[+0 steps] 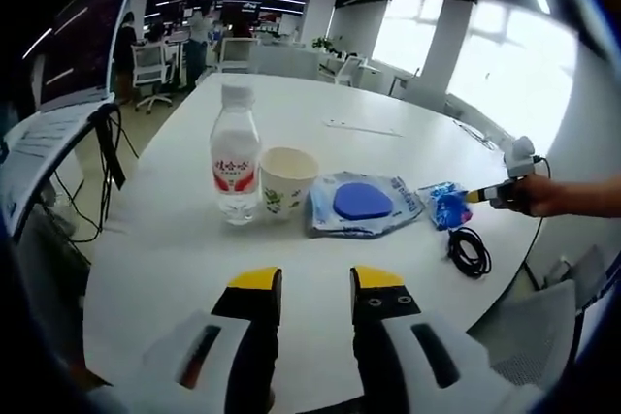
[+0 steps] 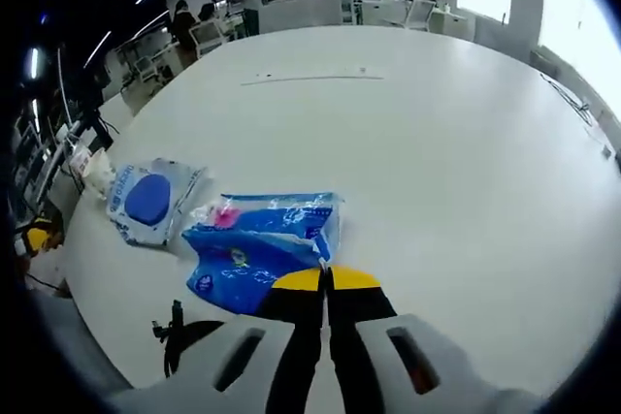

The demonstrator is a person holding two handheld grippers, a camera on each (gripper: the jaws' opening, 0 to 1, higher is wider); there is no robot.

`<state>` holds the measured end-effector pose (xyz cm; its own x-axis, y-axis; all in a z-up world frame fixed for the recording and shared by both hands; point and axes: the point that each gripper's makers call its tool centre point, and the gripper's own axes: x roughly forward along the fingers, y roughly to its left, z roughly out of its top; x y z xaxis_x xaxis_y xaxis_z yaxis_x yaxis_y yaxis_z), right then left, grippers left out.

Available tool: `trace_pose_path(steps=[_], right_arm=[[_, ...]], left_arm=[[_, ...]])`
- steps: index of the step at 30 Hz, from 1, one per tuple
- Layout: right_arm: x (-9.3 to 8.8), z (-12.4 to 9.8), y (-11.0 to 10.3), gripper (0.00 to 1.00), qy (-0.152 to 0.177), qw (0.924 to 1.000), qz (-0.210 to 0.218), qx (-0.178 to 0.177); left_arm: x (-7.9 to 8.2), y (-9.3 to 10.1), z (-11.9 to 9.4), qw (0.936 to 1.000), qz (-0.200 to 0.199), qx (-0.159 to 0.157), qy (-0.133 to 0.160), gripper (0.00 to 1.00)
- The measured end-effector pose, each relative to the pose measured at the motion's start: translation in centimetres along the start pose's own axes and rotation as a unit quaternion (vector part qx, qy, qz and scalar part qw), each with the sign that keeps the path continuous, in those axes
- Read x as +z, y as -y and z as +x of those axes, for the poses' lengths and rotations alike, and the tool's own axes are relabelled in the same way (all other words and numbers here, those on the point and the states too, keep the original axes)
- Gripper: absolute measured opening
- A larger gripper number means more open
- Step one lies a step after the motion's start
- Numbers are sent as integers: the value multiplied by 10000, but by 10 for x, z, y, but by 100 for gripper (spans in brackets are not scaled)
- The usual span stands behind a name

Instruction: Arrange the tabletop items into an orderly group along one side of the table until the central work area is clear of visible clutter.

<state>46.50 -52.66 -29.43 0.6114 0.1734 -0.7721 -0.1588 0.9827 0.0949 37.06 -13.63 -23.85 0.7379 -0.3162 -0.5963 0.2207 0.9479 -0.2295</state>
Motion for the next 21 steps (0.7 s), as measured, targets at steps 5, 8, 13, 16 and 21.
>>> trace_pose_path(steps=[5,8,13,16,21], right_arm=[[3,-3,-7,0,-8,10000,12,26],[5,-4,-11,0,-5,10000,33,51],[9,-1,-9,0,24,9999,84,76],[11,1,-7,0,38,9999,129,86],[15,2,-2,0,93,9997,224,76]], left_arm=[[-1,1,0,10000,-39,50,-1,27],[0,2,0,10000,-35,75,-5,27],[-1,3,0,9999,-22,99,-30,27],[-2,4,0,9999,-16,120,-40,27],[-1,9,-1,9999,18,134,-58,27]])
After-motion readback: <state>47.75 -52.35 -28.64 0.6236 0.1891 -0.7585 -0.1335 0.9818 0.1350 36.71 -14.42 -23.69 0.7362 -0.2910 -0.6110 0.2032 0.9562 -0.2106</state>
